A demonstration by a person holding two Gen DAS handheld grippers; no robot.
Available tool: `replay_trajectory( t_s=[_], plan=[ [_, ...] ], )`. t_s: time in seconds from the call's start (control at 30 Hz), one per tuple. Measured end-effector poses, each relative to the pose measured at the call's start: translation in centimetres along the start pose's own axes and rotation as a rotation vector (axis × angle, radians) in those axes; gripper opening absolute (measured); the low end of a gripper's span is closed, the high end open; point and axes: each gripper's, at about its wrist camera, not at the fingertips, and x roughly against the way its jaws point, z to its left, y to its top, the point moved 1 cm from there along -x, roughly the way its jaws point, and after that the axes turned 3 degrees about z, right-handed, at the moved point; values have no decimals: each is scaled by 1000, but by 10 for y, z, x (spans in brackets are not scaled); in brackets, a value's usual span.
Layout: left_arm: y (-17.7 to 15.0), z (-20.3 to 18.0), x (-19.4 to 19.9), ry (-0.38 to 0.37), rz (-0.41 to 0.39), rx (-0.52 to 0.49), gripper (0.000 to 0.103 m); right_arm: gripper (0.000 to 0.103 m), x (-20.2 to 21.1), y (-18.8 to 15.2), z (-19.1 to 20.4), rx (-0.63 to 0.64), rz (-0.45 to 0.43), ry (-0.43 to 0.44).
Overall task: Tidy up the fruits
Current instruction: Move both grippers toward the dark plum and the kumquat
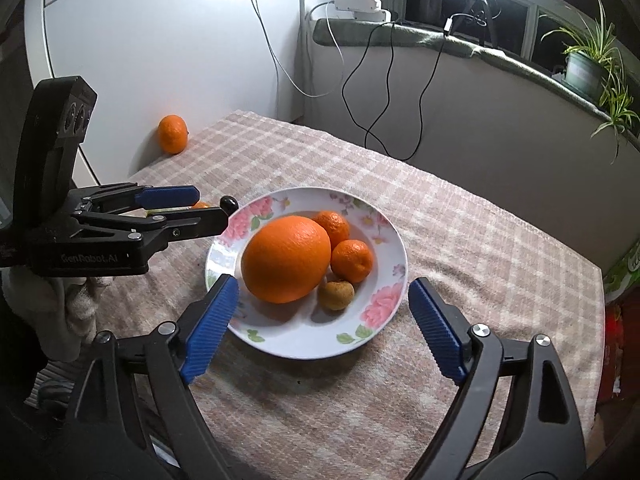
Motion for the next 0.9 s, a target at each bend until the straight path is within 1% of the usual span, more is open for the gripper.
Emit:
replay_trajectory(
  t_s=[0.27,0.53,0.77,0.9],
  plan=[
    [-3,12,16,23,-27,13,66,89,5,6,14,27,-23,12],
    [-8,37,36,57,-53,46,66,89,2,17,32,68,-35,42],
    [-22,65,53,99,-62,92,66,89,-7,37,45,111,-31,89],
    [-35,78,58,124,-48,103,66,89,-17,50,55,143,-14,110]
  ],
)
